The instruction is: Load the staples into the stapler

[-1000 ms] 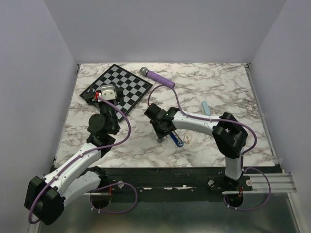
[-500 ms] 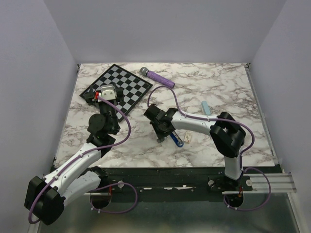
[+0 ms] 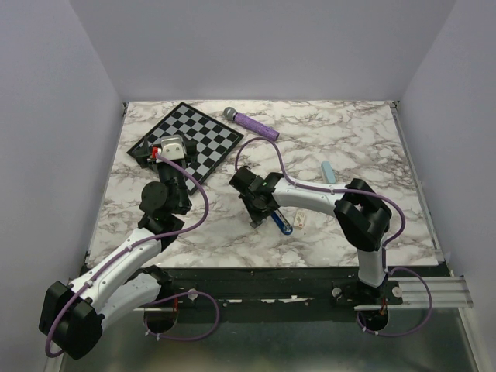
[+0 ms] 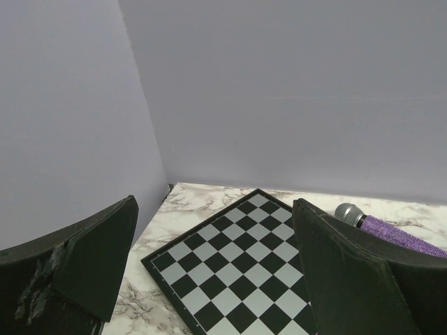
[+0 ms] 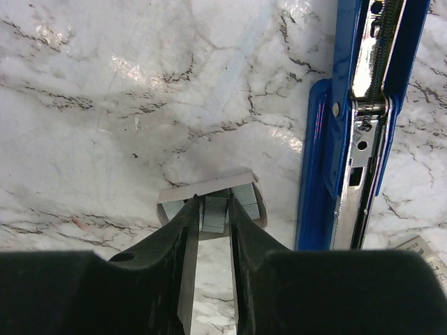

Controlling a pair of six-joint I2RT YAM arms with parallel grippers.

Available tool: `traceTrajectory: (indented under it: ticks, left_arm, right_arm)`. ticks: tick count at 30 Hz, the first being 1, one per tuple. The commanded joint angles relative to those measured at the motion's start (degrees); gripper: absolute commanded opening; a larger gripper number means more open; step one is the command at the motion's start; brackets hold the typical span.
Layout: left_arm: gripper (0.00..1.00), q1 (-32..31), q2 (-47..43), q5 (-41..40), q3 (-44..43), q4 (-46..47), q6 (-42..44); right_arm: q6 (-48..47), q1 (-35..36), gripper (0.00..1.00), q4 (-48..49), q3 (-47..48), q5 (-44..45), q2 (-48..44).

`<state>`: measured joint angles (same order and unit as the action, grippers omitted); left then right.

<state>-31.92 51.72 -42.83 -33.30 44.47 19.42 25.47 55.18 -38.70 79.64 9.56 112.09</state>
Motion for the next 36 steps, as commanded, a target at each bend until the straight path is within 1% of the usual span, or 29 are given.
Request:
traceTrajectory:
  ticks: [1, 11, 16, 18, 23, 36]
  left_arm:
    - [0.99, 0.28, -0.84, 0.9, 0.25, 0.62, -0.35]
    - [0.99, 0.28, -0.92, 0.99, 0.34, 0.62, -0.26]
    - [0.99, 0.28, -0.92, 1.08, 0.25, 0.62, -0.35]
    - [0.99, 0.28, -0.92, 1.08, 0.34, 0.53, -0.35]
    - [0.99, 0.28, -1.01, 1.08, 0.25, 0.53, -0.35]
    - [0.99, 0.28, -0.92, 1.43, 0.25, 0.27, -0.52]
  right_arm:
    - [-0.25, 0.02, 0.3, -1.47, -0.27, 1.95, 1.81]
    - [-1.39, 0.1, 0.3, -2.87, -0.45, 3.27, -0.3]
    - [-1.48, 0.11, 0.29, -3.14, 0.17, 3.27, 0.32]
    - [-1.48, 0.11, 0.27, -2.96, 0.08, 2.92, 0.49]
    - [-1.48, 0.02, 0.26, -2.61, 0.61, 2.66, 0.93]
    - [-2.27, 0.1, 0.26, -2.26, 1.31, 2.22, 1.81]
